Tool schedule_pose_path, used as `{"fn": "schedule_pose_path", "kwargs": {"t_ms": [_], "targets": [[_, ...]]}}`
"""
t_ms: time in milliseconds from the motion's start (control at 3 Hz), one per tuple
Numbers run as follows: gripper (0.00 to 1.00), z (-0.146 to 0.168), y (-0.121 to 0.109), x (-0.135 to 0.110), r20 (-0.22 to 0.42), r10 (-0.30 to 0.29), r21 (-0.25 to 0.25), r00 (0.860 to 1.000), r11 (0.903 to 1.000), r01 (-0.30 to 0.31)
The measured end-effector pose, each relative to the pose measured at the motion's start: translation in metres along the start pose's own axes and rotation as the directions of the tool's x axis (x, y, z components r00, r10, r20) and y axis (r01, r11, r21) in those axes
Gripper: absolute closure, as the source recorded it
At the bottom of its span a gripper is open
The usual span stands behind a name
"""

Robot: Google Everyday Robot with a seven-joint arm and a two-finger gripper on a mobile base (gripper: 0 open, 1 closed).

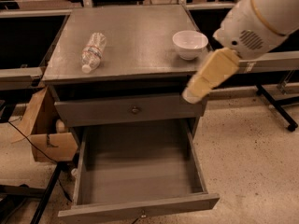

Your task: Place water bottle into middle drawer

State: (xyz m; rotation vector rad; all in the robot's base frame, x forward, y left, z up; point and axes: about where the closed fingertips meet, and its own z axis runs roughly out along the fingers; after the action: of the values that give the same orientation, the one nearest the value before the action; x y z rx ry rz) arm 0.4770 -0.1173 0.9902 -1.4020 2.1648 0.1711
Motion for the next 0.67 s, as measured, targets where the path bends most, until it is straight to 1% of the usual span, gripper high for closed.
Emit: {"fn": "schedule_pose_path", "kwargs": {"t_ms": [333, 667], "targets": [[0.0, 0.0197, -0.0033, -0.0378, 0.113, 0.24, -0.109, 0.964, 0.9675, -0.228], [0.0, 0.0195, -0.003, -0.0382, 0.114, 0.234, -0.108, 0.966, 0.9691, -0.222]]}}
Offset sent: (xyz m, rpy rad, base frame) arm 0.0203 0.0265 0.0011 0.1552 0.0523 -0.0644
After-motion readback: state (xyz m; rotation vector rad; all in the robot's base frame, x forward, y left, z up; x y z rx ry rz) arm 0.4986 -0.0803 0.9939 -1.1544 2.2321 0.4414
